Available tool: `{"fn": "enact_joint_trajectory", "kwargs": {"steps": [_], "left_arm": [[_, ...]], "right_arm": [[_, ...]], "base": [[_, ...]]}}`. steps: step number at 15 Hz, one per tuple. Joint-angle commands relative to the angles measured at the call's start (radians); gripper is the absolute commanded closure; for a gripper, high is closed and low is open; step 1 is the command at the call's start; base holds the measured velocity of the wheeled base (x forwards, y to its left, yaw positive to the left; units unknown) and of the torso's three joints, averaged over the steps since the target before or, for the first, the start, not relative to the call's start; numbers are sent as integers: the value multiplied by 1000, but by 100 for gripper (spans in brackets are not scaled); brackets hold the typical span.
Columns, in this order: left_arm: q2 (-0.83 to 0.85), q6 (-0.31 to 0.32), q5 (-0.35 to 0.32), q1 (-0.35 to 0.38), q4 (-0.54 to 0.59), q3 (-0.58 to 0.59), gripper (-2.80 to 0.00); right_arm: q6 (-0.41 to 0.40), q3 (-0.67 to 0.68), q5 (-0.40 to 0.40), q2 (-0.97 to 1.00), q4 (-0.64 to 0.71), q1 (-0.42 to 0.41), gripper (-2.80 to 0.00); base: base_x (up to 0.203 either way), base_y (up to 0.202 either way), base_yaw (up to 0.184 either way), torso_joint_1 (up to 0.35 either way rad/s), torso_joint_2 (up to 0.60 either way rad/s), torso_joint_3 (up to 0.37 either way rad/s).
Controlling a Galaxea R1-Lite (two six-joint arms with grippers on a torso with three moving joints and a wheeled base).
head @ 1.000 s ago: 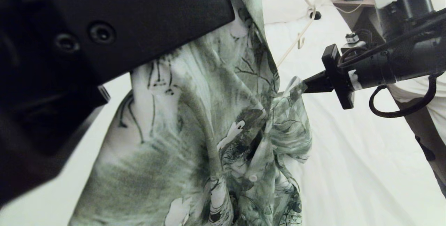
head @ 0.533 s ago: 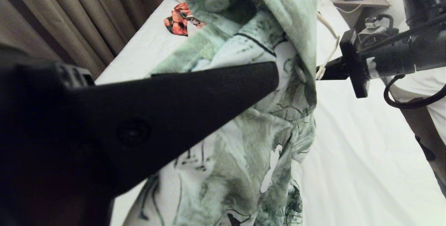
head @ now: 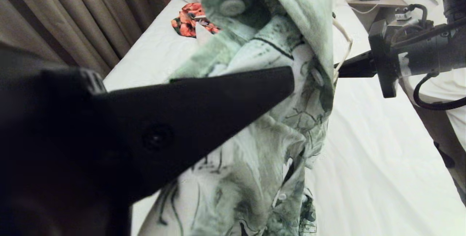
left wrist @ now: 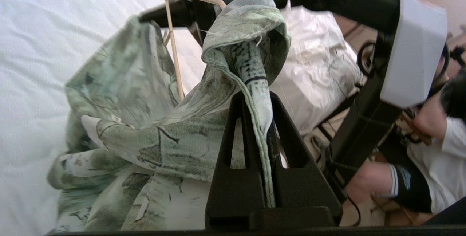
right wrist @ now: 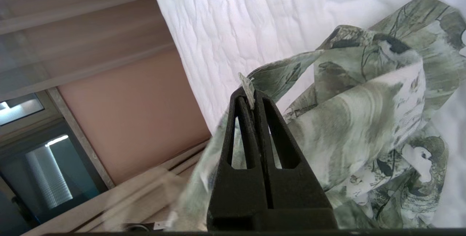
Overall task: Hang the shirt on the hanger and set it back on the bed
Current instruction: Hook the other side of the shirt onto the hanger
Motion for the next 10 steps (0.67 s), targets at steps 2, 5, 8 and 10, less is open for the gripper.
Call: {"fn": "enact_joint_trajectory", "kwargs": {"steps": [2,5,8,10], "left_arm": [[-42,11,11,0,3,-15,0],[-39,28,23,0,2,-9,0],[-16,27,20,0,-1,2,0],[-1,25,20,0,-5,6,0]], "right_arm": [[5,0,2,-2,2,0,0],[5,-3,2,-5,1,-3,0],[1,-7,2,-11,-2,-21,0],[-7,-7,2,-18,-2,-23,0]], "base": [[0,0,0,0,0,0],[0,0,0,0,0,0],[0,0,0,0,0,0],[0,0,0,0,0,0]]}}
